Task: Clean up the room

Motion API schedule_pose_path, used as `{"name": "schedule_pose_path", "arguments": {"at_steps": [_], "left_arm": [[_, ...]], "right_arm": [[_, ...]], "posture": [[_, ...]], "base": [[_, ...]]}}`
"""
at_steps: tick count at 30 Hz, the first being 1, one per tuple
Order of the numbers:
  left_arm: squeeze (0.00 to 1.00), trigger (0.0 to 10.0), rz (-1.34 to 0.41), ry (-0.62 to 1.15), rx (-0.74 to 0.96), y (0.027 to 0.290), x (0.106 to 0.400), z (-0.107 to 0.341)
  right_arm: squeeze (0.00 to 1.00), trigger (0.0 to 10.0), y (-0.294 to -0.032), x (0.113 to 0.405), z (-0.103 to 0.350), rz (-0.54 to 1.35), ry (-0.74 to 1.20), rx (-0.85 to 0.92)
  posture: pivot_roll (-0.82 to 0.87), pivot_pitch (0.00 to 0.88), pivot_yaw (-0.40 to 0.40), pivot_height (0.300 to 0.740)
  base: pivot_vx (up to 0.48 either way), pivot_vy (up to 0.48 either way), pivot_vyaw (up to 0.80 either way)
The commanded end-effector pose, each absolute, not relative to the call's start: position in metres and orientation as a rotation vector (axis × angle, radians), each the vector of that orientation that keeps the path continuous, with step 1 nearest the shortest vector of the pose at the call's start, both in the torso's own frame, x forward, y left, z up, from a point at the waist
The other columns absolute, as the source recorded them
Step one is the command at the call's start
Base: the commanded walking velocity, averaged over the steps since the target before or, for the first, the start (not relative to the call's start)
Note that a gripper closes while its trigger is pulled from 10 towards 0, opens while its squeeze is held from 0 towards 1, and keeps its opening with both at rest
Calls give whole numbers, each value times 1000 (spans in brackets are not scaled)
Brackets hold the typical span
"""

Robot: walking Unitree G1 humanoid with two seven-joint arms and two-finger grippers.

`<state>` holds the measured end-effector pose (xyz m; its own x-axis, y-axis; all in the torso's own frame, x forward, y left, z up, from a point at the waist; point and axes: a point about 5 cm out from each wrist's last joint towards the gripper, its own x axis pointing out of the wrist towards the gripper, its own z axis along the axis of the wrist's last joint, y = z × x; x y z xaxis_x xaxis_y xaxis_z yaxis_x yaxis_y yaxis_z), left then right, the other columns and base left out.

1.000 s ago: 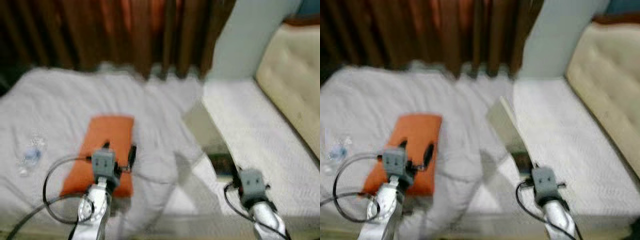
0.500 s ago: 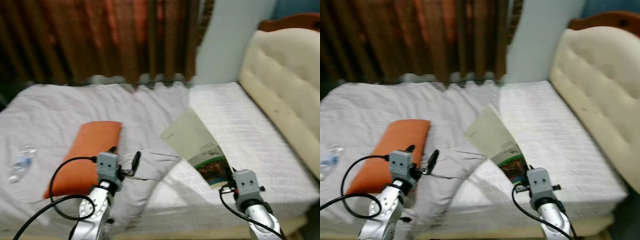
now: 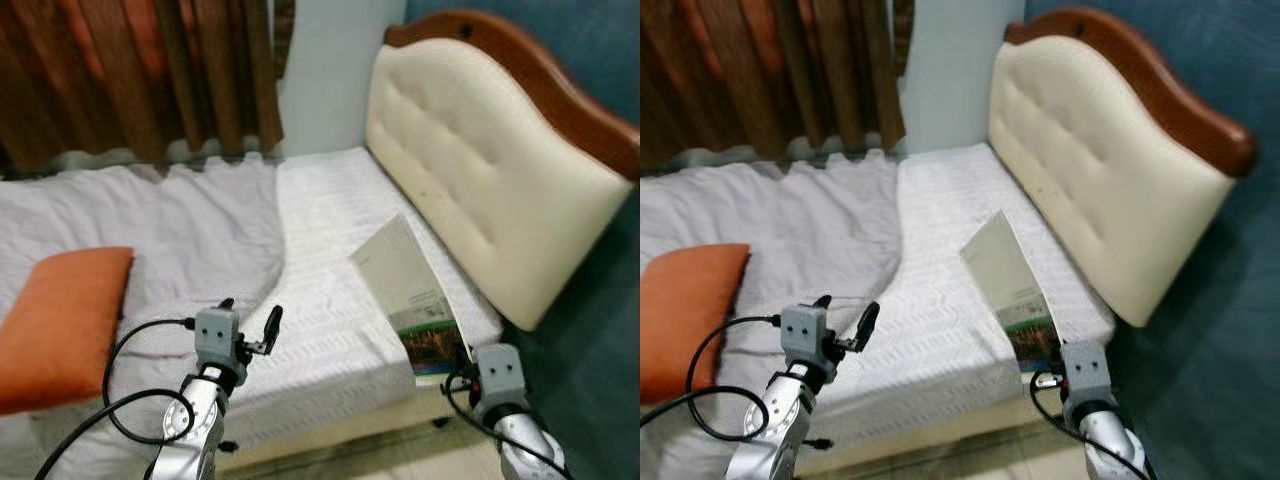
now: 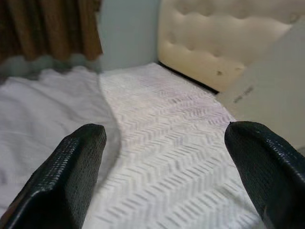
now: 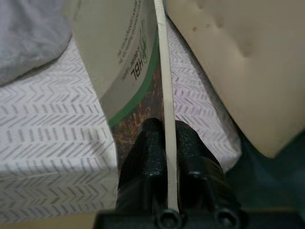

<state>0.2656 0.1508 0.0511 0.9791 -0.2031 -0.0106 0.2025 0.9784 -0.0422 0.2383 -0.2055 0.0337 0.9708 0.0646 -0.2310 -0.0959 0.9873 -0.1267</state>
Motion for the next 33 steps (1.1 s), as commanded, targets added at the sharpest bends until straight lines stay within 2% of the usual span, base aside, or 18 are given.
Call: {"name": "schedule_pose_path", "arguments": {"at_steps": [1,5,9,33], "left_arm": [[0,10000,-161,21,-31,159,259,49],[0,10000,-128,52,-2,158,257,42],[0,10000,-137,-1,-11,157,262,52],[0,10000,-145,32,-44,148,269,50]], "right_arm": [[0,0,-199,240,41,110,196,-62],[0,0,-196,244,42,146,200,-55],[0,0,-192,251,43,181,202,-59],[0,0,-189,256,39,222,231,-54]], "posture": [[-127,15,-21,740],[-107,14,-33,740],[-98,10,-38,740],[-105,17,-23,740]], "base": [[0,-424,0],[157,-180,0],[0,0,0],[480,0,0]]}}
